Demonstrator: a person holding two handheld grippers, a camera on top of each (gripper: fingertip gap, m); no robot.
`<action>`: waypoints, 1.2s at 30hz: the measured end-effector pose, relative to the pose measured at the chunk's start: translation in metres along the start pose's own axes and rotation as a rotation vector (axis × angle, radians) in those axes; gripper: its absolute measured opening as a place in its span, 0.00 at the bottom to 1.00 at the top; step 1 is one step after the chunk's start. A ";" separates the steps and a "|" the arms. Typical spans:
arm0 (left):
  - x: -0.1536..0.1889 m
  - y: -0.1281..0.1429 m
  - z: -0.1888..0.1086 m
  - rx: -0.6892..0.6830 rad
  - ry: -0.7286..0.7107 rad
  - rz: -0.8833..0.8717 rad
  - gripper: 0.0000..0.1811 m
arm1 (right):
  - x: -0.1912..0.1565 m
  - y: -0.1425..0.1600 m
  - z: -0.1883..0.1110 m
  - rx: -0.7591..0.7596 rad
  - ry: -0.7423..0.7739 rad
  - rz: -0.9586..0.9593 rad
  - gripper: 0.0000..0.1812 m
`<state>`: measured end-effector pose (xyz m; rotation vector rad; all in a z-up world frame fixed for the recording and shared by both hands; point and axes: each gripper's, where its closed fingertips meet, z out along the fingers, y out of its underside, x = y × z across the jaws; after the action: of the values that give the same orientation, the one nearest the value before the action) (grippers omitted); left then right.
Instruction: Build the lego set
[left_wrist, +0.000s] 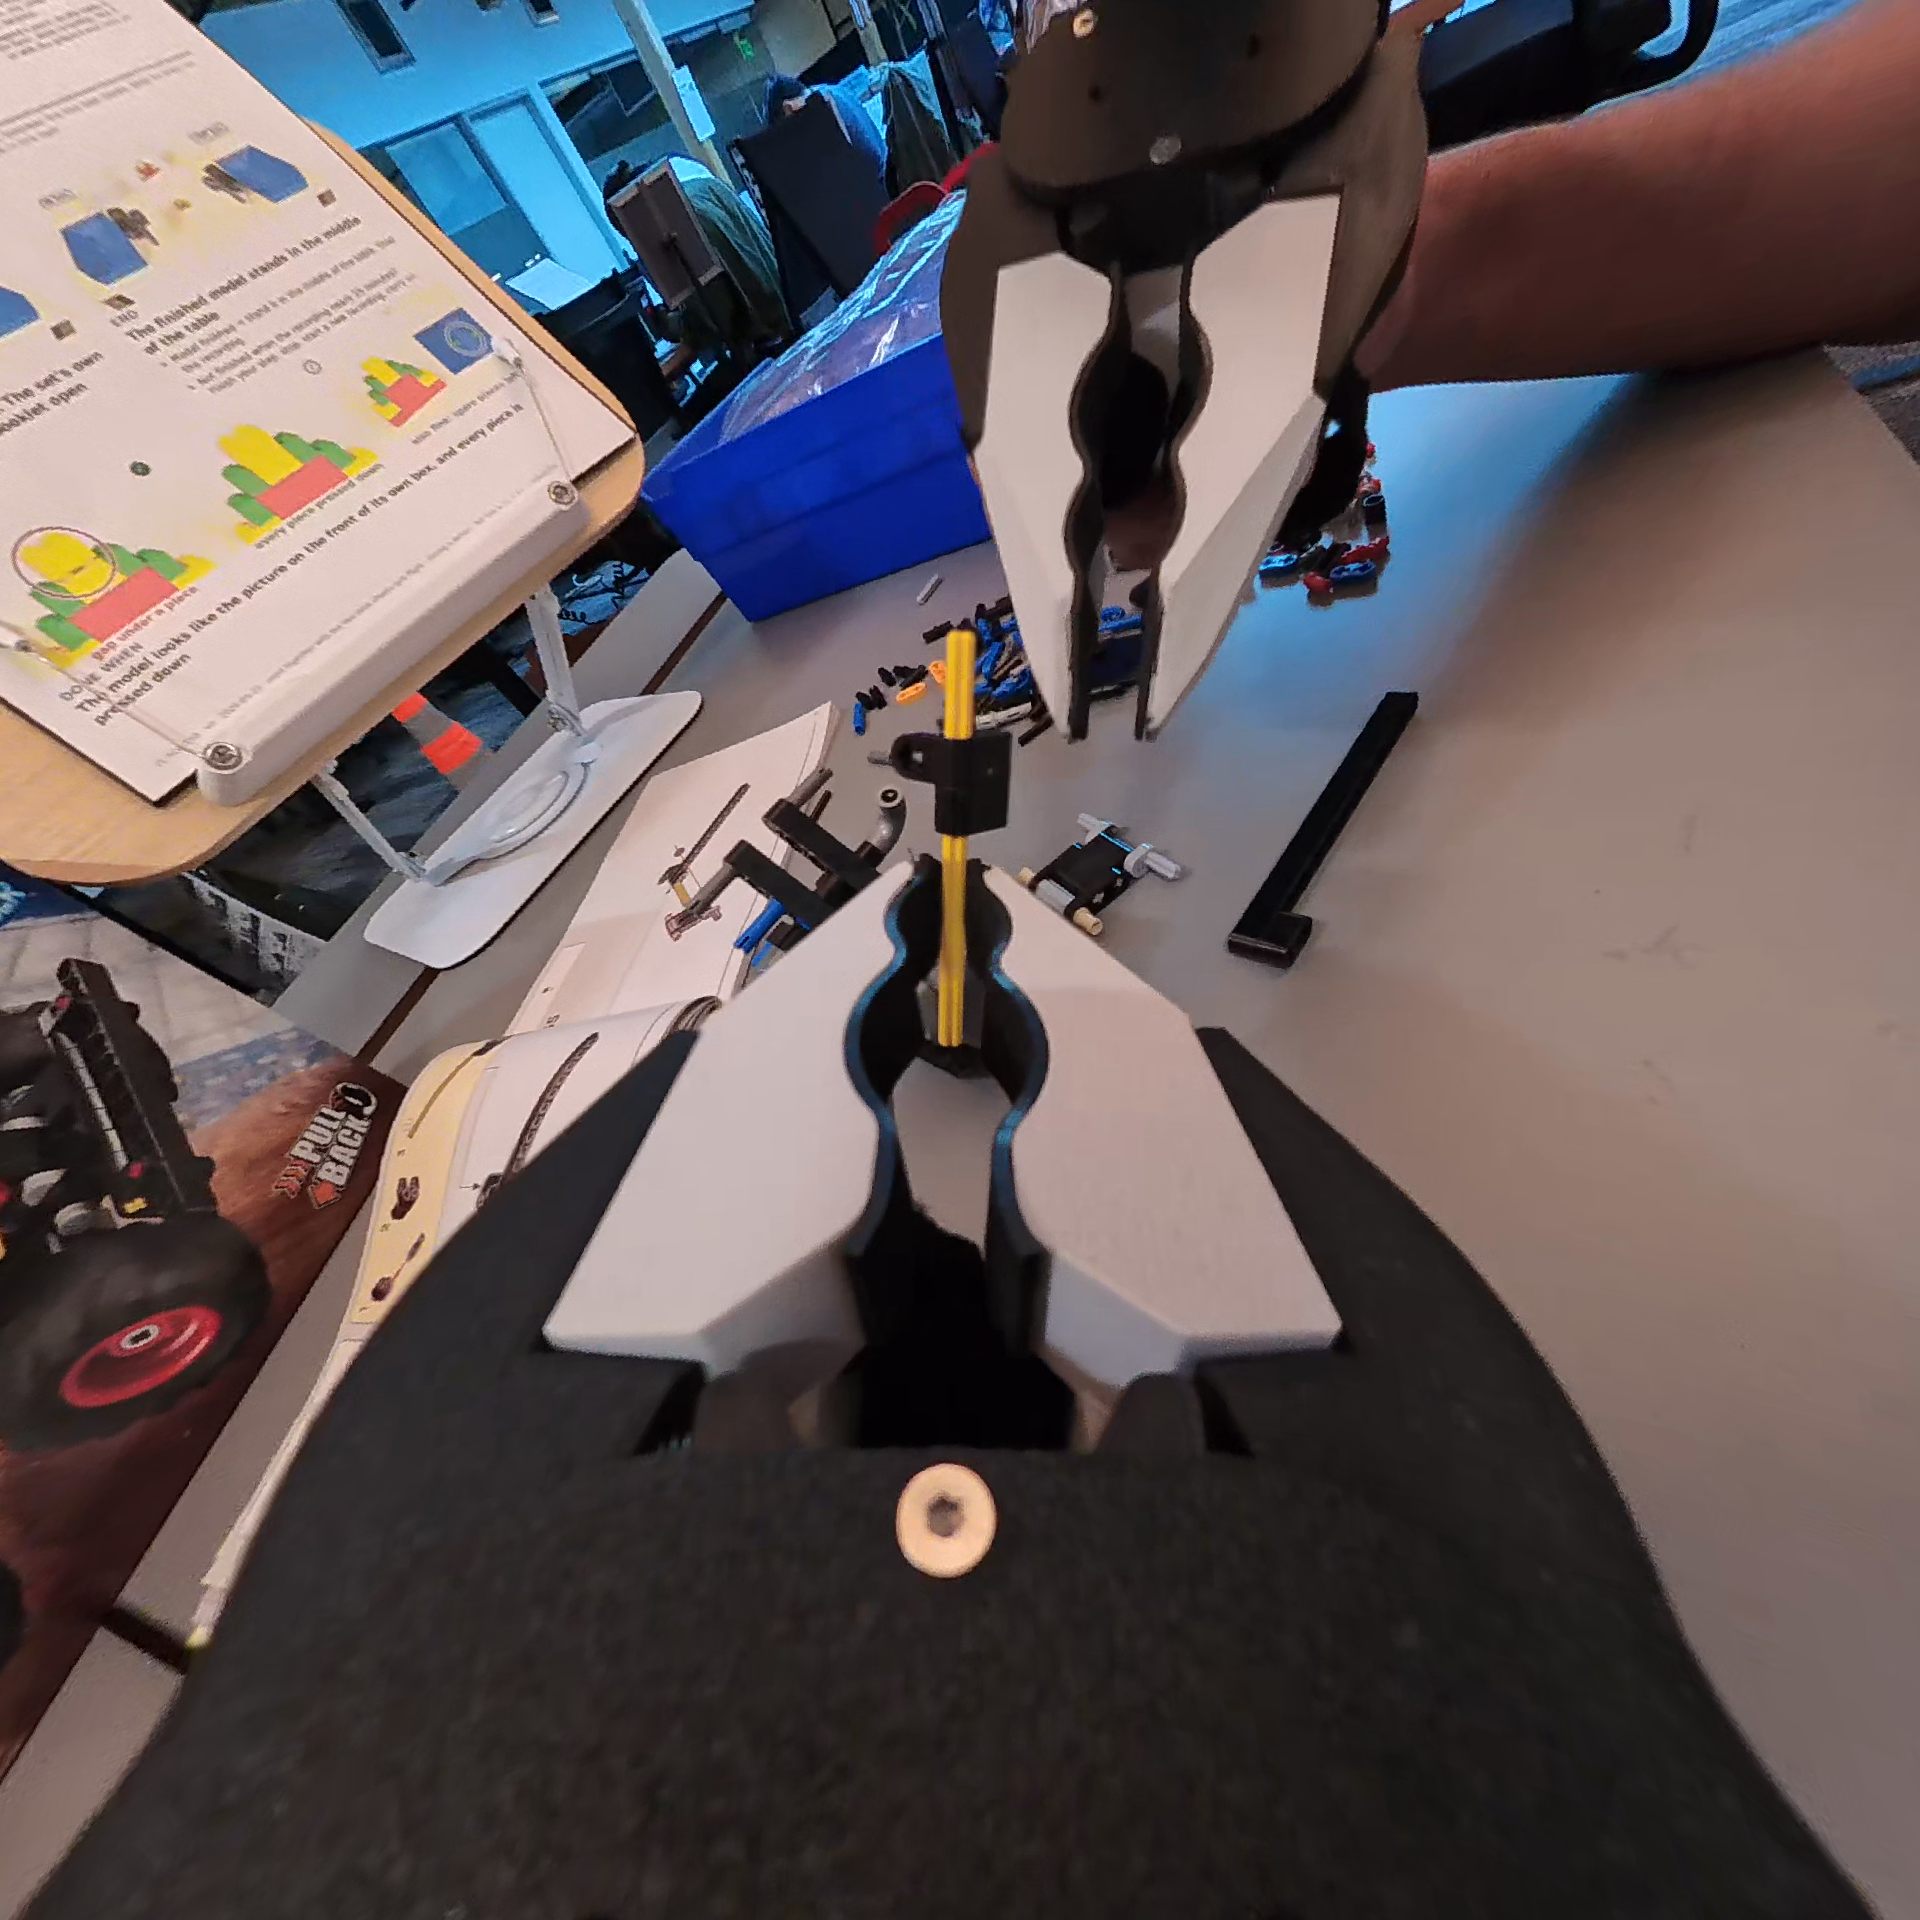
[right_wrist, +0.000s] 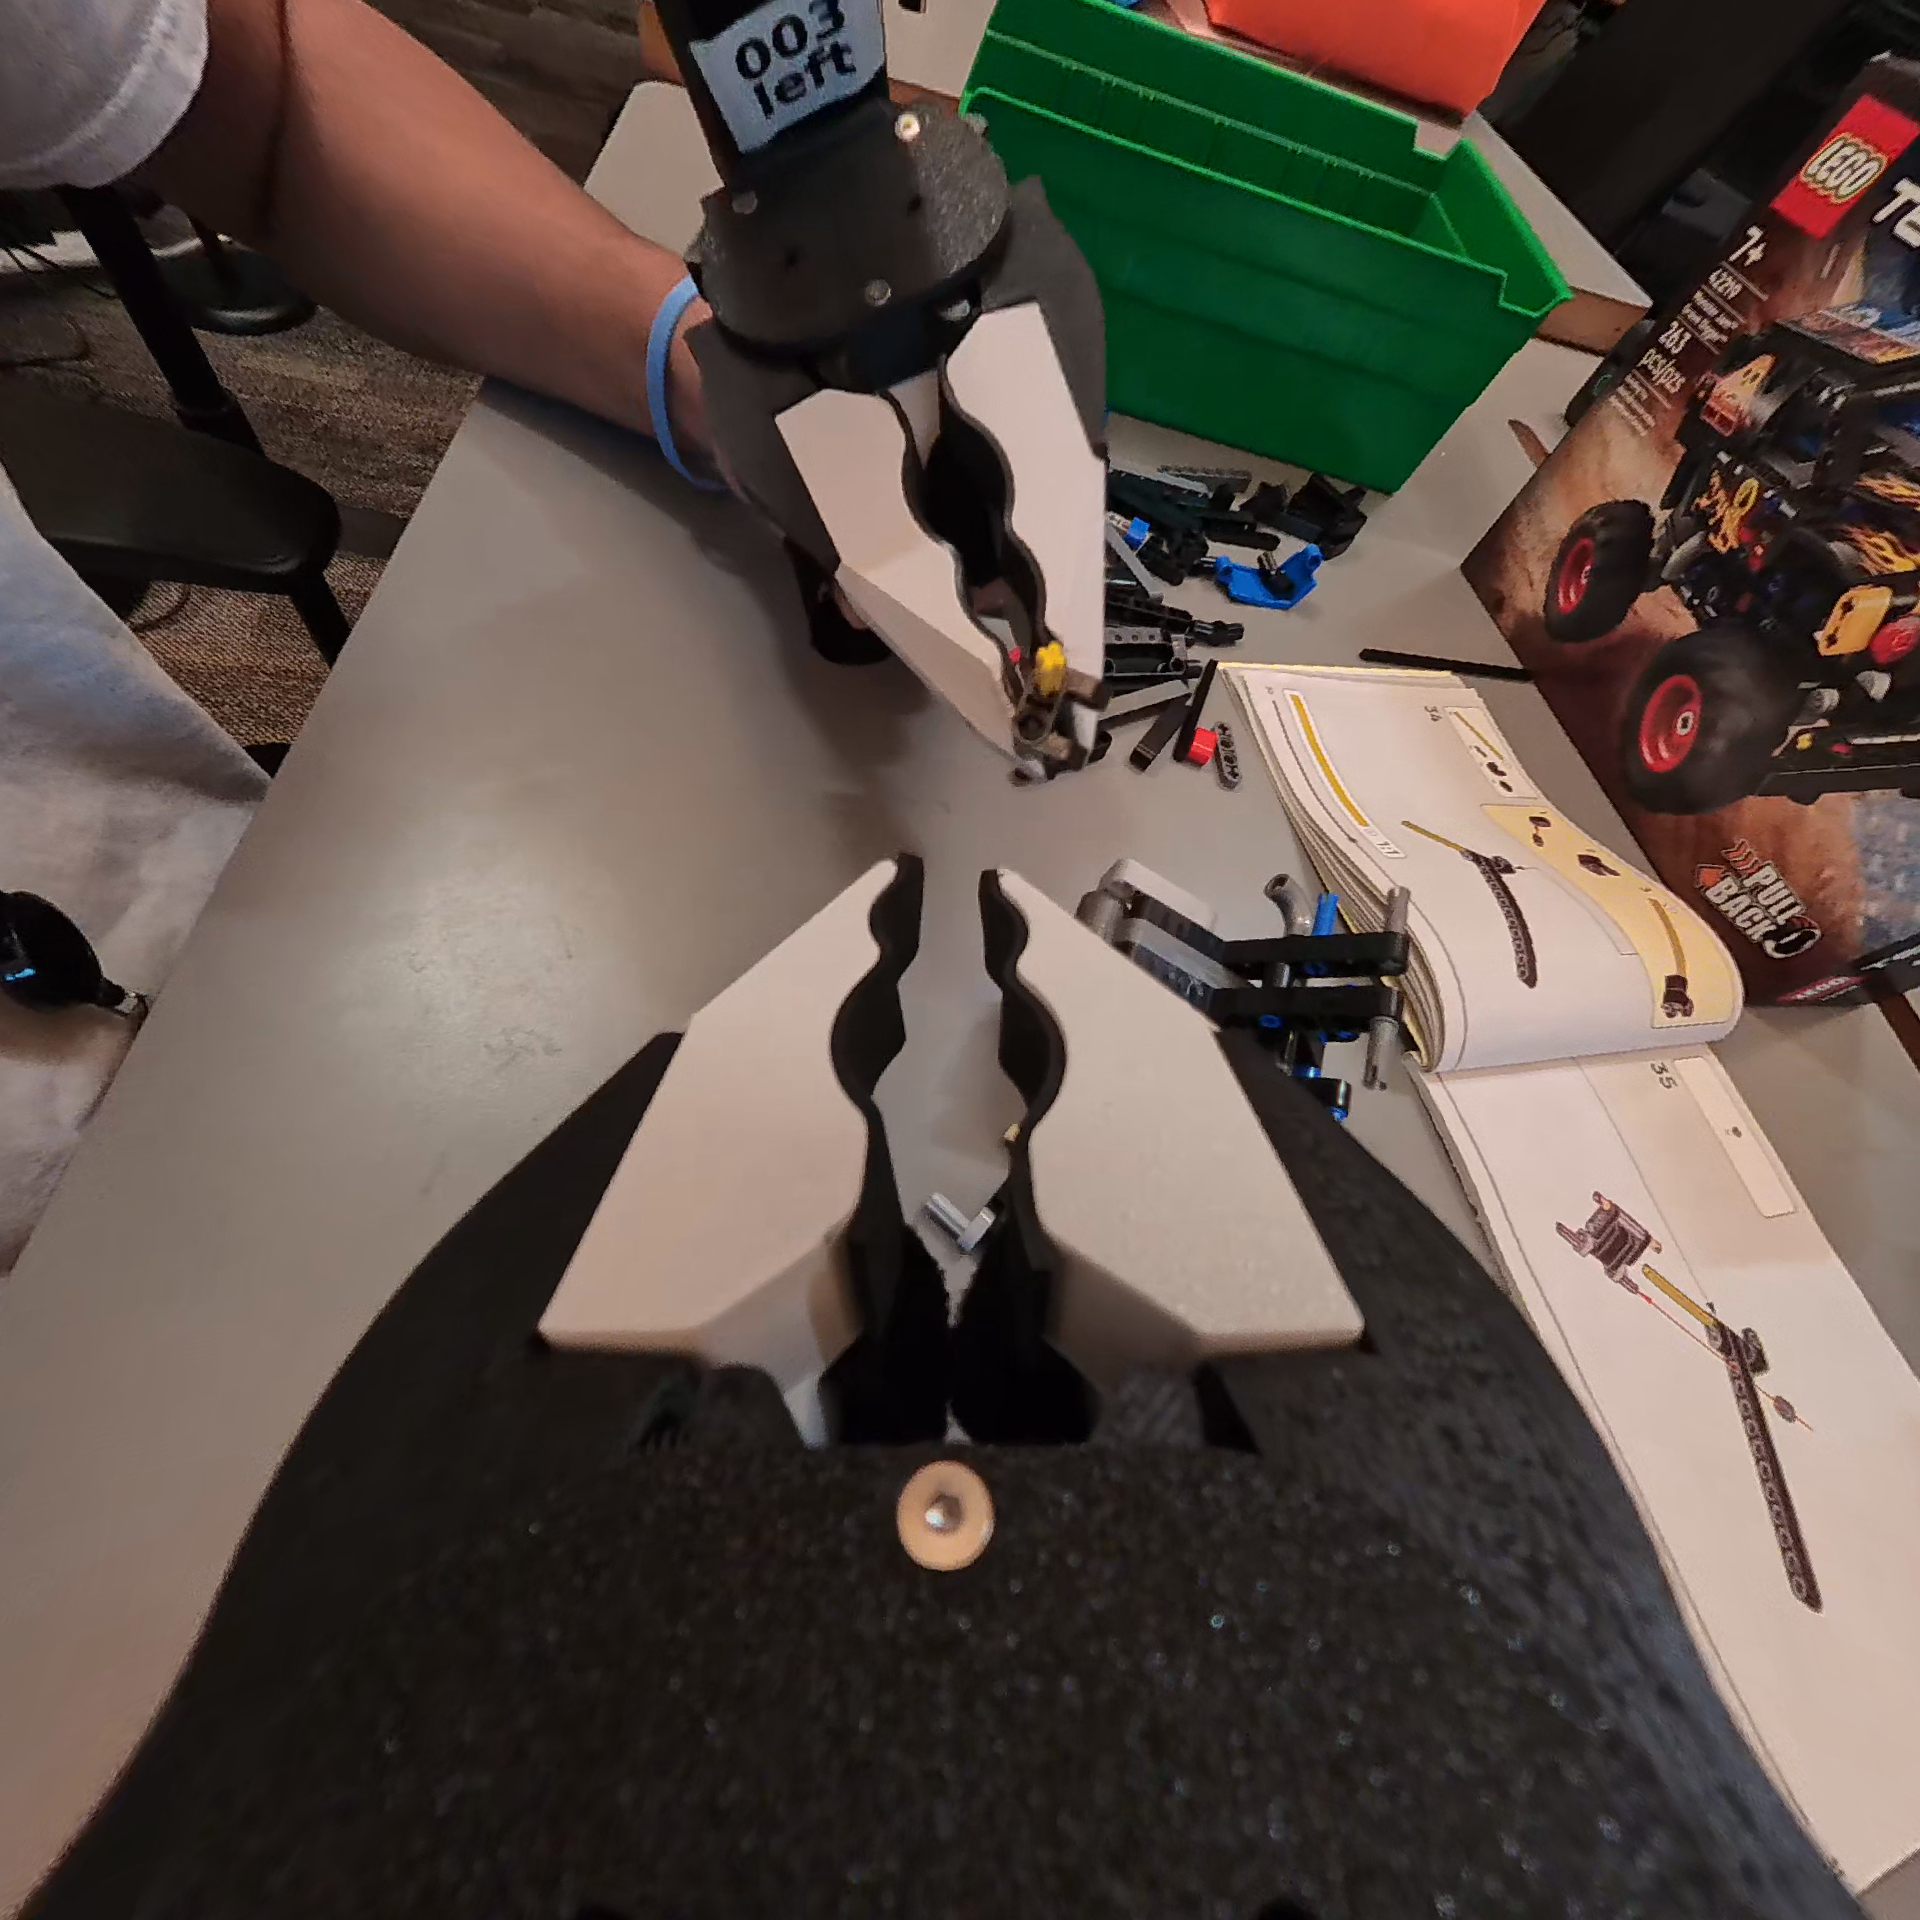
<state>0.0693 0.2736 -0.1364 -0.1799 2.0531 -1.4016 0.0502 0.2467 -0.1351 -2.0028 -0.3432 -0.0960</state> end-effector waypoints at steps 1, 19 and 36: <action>0.000 0.000 0.000 0.000 0.002 0.001 0.01 | 0.000 0.001 0.001 -0.006 0.003 -0.003 0.06; 0.004 0.005 0.003 -0.026 0.016 -0.006 0.01 | 0.004 -0.002 0.002 0.009 0.053 -0.032 0.05; 0.007 0.008 0.006 -0.045 0.026 -0.004 0.01 | 0.014 -0.018 0.005 0.105 0.155 -0.009 0.05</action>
<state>0.0687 0.2691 -0.1476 -0.1855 2.1076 -1.3675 0.0584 0.2614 -0.1185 -1.8770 -0.2532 -0.2331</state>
